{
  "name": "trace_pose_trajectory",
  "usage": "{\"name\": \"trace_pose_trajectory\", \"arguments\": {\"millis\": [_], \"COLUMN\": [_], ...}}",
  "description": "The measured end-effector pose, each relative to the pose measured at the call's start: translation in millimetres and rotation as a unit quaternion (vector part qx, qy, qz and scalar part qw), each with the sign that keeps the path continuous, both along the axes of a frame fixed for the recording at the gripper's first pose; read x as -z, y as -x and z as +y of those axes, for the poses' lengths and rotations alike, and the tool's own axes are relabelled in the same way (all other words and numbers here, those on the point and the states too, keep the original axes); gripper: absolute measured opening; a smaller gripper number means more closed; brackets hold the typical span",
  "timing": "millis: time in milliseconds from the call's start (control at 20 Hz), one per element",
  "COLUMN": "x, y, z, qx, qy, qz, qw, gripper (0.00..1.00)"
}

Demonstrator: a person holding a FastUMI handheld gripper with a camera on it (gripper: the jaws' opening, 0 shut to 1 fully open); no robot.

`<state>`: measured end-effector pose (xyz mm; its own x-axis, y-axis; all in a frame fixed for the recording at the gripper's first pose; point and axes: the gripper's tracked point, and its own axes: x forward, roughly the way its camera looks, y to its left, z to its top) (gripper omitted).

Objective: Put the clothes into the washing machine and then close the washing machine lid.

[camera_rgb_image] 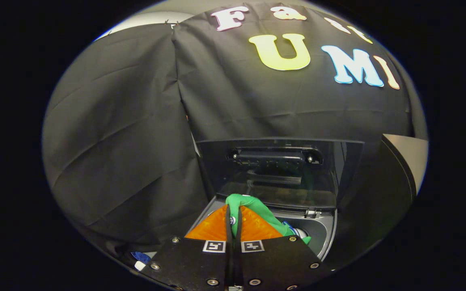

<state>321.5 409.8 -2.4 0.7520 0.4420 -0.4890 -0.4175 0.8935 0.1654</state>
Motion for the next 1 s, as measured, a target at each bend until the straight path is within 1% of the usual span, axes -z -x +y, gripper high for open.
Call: {"name": "trace_pose_trajectory", "arguments": {"millis": [250,450,550,650,750,800,900,1000], "x": [45,80,99,116,135,141,149,150], "y": [-2,-5,1,4,10,13,16,22], "z": [-11,-16,-20,-24,-31,-35,-34,-31], "qx": [0.02,0.02,0.022,0.022,0.023,0.026,0.03,0.024], "qy": [0.025,0.048,0.055,0.065,0.081,0.083,0.071,0.064], "qz": [0.037,0.066,0.082,0.1,0.123,0.129,0.143,0.156], "qw": [0.999,0.996,0.995,0.993,0.989,0.988,0.987,0.985], "gripper": [0.0,0.02,0.02,0.04,0.1,0.19,0.5,0.81]}}
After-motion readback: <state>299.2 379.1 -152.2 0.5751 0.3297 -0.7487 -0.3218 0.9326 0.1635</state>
